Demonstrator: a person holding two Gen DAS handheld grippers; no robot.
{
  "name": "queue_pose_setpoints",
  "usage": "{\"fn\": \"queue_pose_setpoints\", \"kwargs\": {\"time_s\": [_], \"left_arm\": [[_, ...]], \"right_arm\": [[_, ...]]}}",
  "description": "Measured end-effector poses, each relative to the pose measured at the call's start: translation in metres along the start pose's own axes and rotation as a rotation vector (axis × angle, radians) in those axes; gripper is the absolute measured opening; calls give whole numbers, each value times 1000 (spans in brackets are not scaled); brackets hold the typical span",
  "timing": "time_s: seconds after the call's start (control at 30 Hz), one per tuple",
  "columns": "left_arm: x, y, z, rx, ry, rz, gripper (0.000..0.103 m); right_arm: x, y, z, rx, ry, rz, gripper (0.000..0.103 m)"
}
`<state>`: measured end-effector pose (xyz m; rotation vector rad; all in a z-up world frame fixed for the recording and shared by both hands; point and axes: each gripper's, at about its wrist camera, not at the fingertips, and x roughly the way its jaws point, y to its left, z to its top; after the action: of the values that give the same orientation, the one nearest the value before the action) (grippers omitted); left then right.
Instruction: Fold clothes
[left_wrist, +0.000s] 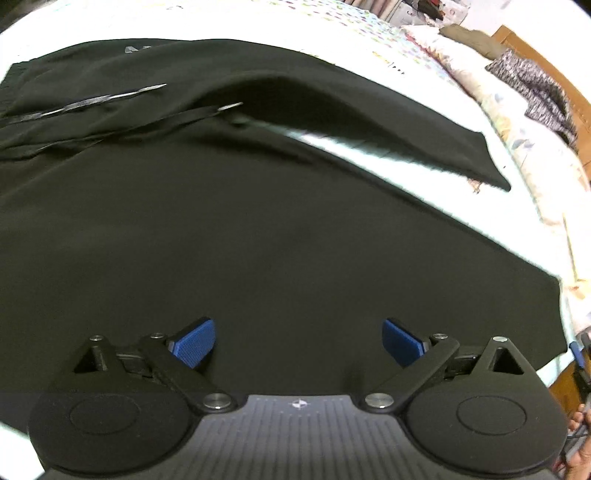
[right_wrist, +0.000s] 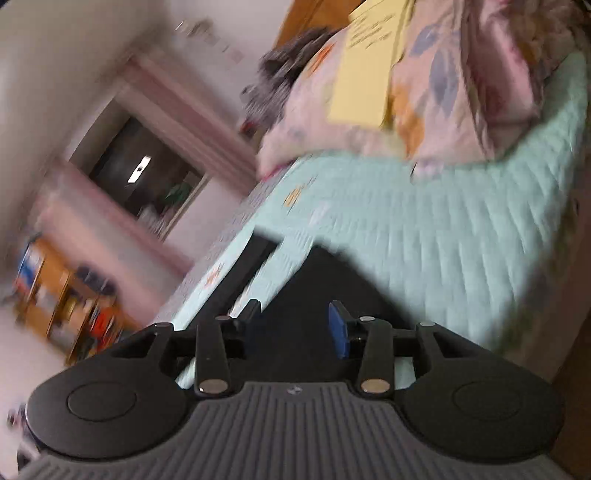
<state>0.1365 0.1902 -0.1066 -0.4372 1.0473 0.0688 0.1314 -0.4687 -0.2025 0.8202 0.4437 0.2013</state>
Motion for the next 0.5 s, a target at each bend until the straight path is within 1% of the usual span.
{"fn": "queue_pose_setpoints", "kwargs": {"time_s": [0.07, 0.13, 0.17, 0.2, 0.27, 0.33, 0.4, 0.47, 0.5], "left_arm": [[1, 0, -9, 13, 4, 39, 98], [7, -4, -14, 33, 11, 79, 98], [12, -8, -15, 46, 17, 106, 98], [16, -12, -16, 63, 26, 146, 98], [23, -22, -18, 100, 31, 202, 102], [30, -30, -21, 133, 34, 242, 102], [33, -35, -25, 145, 28, 267, 102], [35, -35, -26, 139, 24, 265, 102], [37, -34, -25, 137, 24, 266, 102]], "right_arm": [[9, 6, -12, -52, 68, 11, 43], [18, 7, -16, -70, 87, 11, 43], [26, 4, -17, -54, 92, -1, 42], [36, 2, -15, -46, 99, -48, 42], [56, 8, -4, -60, 77, -171, 33], [64, 17, 6, -73, 38, -240, 33], [70, 38, 13, -119, 29, -327, 34], [68, 68, 5, -213, 52, -283, 39], [66, 83, 2, -260, 63, -259, 43]]}}
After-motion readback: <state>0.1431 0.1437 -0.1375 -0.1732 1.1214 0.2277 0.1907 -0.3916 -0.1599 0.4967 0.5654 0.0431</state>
